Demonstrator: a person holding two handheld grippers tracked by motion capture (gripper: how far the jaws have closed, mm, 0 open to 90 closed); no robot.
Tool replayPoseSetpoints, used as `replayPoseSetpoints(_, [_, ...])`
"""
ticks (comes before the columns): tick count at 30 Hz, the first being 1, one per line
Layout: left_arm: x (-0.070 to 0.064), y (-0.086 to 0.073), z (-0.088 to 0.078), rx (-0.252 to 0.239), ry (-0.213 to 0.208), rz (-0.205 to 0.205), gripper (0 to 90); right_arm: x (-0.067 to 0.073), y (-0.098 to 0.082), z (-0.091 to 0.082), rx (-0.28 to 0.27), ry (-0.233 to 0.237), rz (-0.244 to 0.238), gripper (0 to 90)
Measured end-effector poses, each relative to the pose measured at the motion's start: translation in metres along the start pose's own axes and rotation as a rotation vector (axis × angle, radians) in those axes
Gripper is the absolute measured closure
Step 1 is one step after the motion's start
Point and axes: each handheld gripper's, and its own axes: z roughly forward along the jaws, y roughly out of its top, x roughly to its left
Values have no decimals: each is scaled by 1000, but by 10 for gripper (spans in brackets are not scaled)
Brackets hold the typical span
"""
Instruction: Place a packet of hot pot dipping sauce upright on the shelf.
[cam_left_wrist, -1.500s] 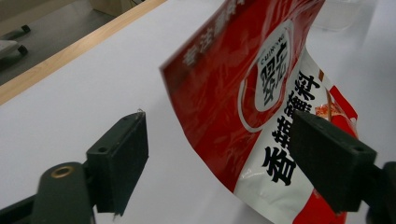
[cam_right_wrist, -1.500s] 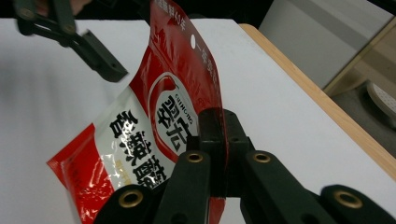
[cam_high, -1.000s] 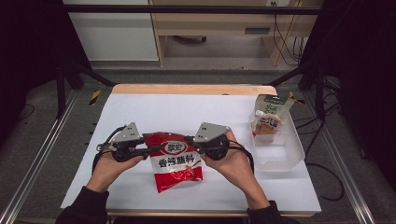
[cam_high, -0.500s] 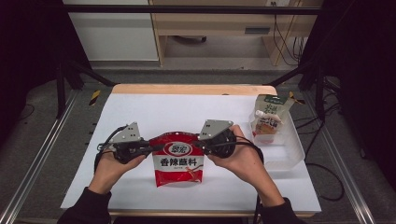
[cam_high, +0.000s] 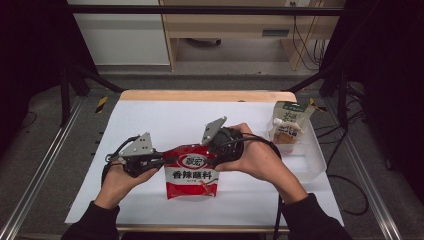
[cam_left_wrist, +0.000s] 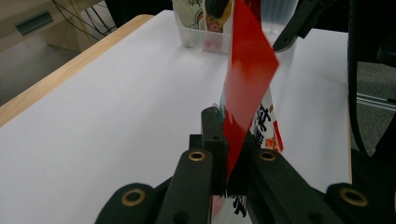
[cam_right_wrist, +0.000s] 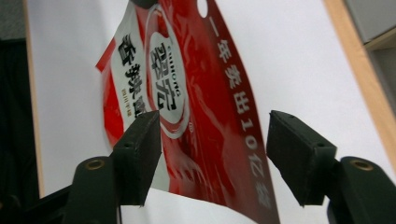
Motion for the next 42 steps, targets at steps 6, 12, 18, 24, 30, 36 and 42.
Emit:
replayPoseSetpoints(6, [-1, 1, -1, -7, 3, 5, 897, 0, 4, 10, 63, 74, -39, 548])
replayPoseSetpoints(12, [-1, 1, -1, -4, 5, 9, 896, 2, 8, 13, 81, 81, -41, 788])
replayPoseSetpoints(18, [2, -2, -1, -12, 10, -16, 887, 0, 10, 12, 69, 108, -26, 890])
replayPoseSetpoints(24, [5, -5, -3, -35, 45, -45, 706, -3, 13, 9, 65, 117, -36, 893])
replayPoseSetpoints(30, [9, -10, -10, -56, 78, -81, 462, -12, 15, -2, 45, 91, -13, 894])
replayPoseSetpoints(36, [13, -34, -6, -11, 161, -145, 289, -25, 14, -11, 52, 66, 16, 894])
replayPoseSetpoints(42, [14, -61, 5, 76, 198, -186, 181, -41, 3, -14, 44, 44, 83, 894])
